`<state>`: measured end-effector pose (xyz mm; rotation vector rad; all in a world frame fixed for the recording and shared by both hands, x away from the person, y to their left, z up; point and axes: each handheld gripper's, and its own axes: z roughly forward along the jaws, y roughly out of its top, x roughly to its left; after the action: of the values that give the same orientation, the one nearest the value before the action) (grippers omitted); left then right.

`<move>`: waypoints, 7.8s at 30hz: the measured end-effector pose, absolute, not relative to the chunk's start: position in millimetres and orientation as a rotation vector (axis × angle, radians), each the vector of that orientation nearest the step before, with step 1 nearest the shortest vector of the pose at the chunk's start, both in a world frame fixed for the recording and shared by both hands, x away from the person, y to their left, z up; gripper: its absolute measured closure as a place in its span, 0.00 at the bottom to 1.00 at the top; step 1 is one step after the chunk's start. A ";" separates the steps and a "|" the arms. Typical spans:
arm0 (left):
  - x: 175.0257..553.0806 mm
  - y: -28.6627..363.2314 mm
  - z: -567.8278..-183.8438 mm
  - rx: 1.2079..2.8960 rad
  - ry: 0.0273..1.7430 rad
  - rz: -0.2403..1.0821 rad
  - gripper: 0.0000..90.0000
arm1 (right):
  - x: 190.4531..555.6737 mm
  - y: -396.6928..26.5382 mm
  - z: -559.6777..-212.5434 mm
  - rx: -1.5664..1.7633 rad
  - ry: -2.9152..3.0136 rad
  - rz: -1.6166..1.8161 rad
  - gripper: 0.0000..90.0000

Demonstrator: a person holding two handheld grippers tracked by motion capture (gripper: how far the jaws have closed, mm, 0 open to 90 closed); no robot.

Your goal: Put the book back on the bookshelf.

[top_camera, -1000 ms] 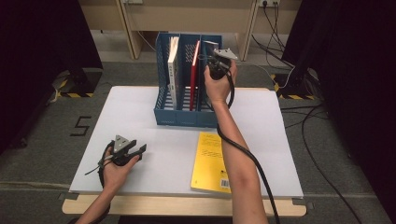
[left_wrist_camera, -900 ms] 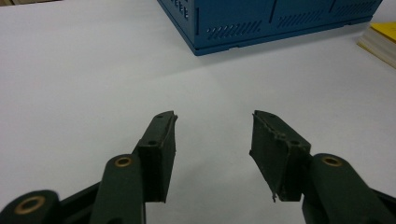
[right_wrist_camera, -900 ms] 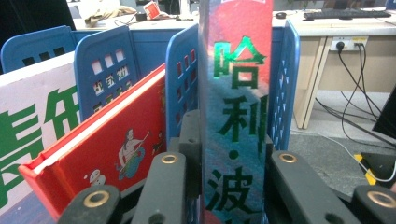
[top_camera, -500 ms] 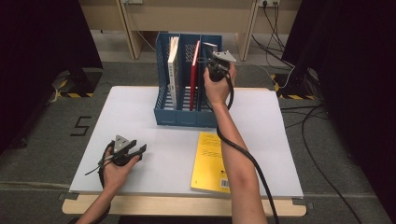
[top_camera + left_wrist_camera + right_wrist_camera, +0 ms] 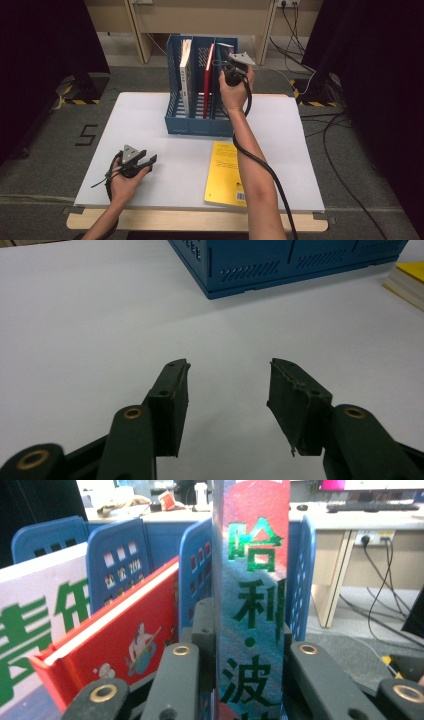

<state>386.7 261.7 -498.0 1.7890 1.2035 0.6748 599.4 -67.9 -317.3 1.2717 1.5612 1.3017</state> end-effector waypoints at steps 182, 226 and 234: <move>467.3 101.6 -415.7 1.751 0.923 0.454 0.92 | 391.1 -115.8 -332.5 1.064 1.809 1.546 0.83; 468.6 86.7 -412.5 1.720 0.884 0.453 0.91 | 378.4 -146.9 -324.3 1.116 1.981 1.453 0.82; 466.8 86.3 -413.2 1.722 0.879 0.453 0.91 | 378.4 -145.7 -321.3 1.136 2.031 1.450 0.79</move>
<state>466.8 86.3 -413.2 1.7219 0.8786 0.4534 378.4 -145.7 -321.3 1.1362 2.0308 1.4505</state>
